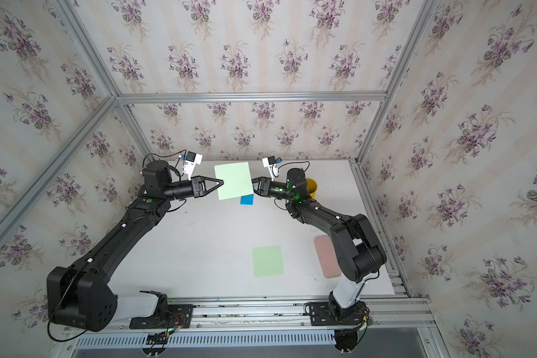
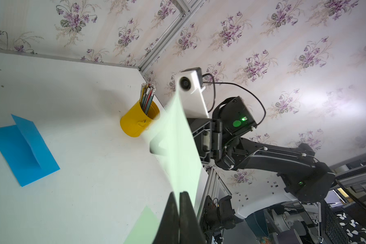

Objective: Fold the square paper along the opposite sides
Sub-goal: Fold the paper.

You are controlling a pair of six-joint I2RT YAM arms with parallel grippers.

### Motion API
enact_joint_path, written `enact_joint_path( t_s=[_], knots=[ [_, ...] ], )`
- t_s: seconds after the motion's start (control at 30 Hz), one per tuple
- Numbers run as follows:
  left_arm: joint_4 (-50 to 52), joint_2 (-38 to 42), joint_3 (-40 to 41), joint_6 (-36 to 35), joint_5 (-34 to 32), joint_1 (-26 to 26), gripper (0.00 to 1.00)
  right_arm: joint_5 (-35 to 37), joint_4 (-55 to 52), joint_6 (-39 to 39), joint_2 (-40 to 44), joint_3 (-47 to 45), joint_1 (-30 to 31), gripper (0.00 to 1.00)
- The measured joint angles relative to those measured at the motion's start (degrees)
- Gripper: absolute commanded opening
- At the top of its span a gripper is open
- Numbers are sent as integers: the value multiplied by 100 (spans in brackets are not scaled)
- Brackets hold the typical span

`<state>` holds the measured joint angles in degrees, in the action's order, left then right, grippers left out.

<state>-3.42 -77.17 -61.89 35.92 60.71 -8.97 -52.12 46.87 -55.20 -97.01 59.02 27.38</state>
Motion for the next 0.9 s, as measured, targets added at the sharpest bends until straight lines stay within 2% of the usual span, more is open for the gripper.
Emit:
enact_joint_path(
  t_s=[0.17, 0.37, 0.63, 0.9],
  knots=[
    [234, -7, 0, -179, -50, 0, 0, -33, -52, -9, 367, -144, 11, 46],
    [308, 50, 11, -313, -48, 2, 0, 20, -96, 2, 433, -79, 168, 53],
    [376, 138, 118, -391, -17, 0, 0, 76, -87, -13, 227, 254, 387, 60],
    [527, 258, 127, -527, 4, 0, 0, -76, -114, -17, -127, 616, 680, 62]
  ],
)
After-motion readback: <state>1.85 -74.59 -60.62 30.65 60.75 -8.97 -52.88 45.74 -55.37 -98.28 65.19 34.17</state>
